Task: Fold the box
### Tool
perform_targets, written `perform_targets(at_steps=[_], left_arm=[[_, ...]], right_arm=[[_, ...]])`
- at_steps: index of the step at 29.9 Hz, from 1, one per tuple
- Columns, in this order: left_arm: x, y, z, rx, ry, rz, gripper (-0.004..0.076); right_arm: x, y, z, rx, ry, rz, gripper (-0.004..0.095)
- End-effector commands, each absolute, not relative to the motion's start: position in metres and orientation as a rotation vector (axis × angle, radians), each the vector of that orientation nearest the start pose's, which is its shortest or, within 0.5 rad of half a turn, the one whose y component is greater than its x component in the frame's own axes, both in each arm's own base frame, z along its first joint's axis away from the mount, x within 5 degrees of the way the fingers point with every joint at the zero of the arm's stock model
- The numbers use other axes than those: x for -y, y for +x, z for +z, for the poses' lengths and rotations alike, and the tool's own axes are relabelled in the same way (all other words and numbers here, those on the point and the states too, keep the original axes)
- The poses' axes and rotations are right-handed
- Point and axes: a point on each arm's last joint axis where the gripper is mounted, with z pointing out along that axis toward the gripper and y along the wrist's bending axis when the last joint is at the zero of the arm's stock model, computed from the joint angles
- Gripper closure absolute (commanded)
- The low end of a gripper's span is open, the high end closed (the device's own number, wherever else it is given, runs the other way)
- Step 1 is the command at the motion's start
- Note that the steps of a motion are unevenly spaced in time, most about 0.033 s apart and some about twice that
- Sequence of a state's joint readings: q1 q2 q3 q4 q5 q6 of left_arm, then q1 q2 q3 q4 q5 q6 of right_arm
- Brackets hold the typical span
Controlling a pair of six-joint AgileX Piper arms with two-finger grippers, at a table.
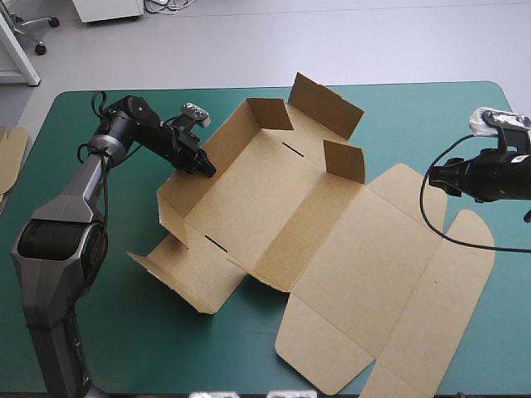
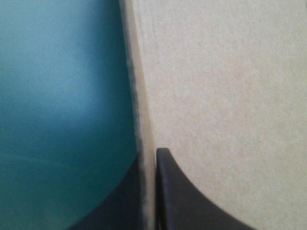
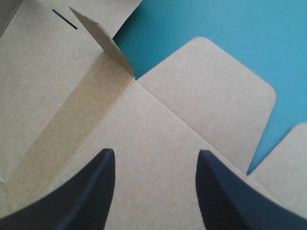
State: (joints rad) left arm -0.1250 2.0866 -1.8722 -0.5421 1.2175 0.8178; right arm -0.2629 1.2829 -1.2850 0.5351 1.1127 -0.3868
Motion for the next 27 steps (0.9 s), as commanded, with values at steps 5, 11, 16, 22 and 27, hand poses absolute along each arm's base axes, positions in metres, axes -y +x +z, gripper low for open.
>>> perform_targets(at_steps=[5,11,16,22,27], left_arm=[[0.128,0.421,0.317,-2.04,1.638,-0.334,0.0733],[0.133,0.422,0.337,-1.91,1.769,-0.123,0.0738],[0.137,0.429,0.358,-1.775,1.745,0.036,0.0738],[0.149,0.431,0.383,-1.548,1.781,0.188,0.0738],[0.153,0.412,0.394,-1.606,1.847,0.231,0.0738]], right_arm=[[0.022,0.249,0.402,-2.33,-0.026,0.458,0.0428],[0.02,0.249,0.403,-2.316,-0.038,0.48,0.0428],[0.018,0.25,0.405,-2.298,-0.038,0.509,0.0428],[0.018,0.249,0.404,-2.315,-0.052,0.515,0.0428],[0.017,0.244,0.405,-2.324,-0.077,0.49,0.0428]])
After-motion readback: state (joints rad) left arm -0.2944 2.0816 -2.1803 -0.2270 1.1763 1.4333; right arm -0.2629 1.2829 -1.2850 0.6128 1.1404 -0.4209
